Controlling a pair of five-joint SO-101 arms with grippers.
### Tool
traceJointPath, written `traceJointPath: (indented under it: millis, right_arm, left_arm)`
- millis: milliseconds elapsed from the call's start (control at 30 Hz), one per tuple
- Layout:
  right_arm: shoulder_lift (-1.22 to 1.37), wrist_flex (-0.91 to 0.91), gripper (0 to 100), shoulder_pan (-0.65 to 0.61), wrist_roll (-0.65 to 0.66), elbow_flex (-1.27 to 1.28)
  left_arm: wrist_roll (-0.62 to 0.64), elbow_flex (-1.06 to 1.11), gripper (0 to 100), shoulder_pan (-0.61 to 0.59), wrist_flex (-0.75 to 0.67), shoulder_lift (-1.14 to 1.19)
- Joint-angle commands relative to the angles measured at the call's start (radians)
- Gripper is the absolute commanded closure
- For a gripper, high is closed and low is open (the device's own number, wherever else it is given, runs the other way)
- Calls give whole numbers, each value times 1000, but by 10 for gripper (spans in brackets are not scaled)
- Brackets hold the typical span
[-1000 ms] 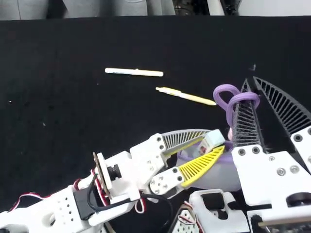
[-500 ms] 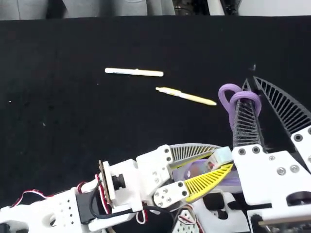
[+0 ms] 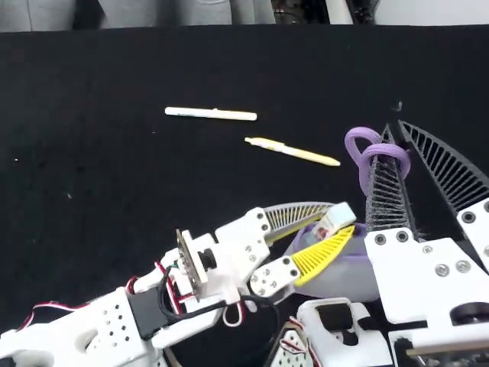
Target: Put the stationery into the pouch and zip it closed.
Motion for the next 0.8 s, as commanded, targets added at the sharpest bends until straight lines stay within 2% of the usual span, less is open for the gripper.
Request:
traceJointPath:
  millis: [0, 133, 200, 300, 500, 600, 767]
  right_arm:
    - [21, -29, 986, -14, 6, 1]
    - [21, -29, 986, -12, 6, 1]
    - [21, -29, 986, -12, 6, 1]
    - [24, -29, 986, -12, 6, 1]
    - [25, -28, 986, -12, 6, 1]
    - [25, -28, 986, -12, 6, 1]
    - [25, -28, 986, -12, 6, 1]
  left_arm:
    - [0, -8, 971, 38, 0, 12]
    - [-5, 22, 963, 33, 2, 12]
    - [0, 24, 919, 35, 6, 12]
    - [3, -30, 850, 44, 114, 12]
    - [63, -234, 825, 41, 439, 14]
    - [64, -275, 798, 42, 499, 14]
    - [57, -291, 798, 28, 512, 2]
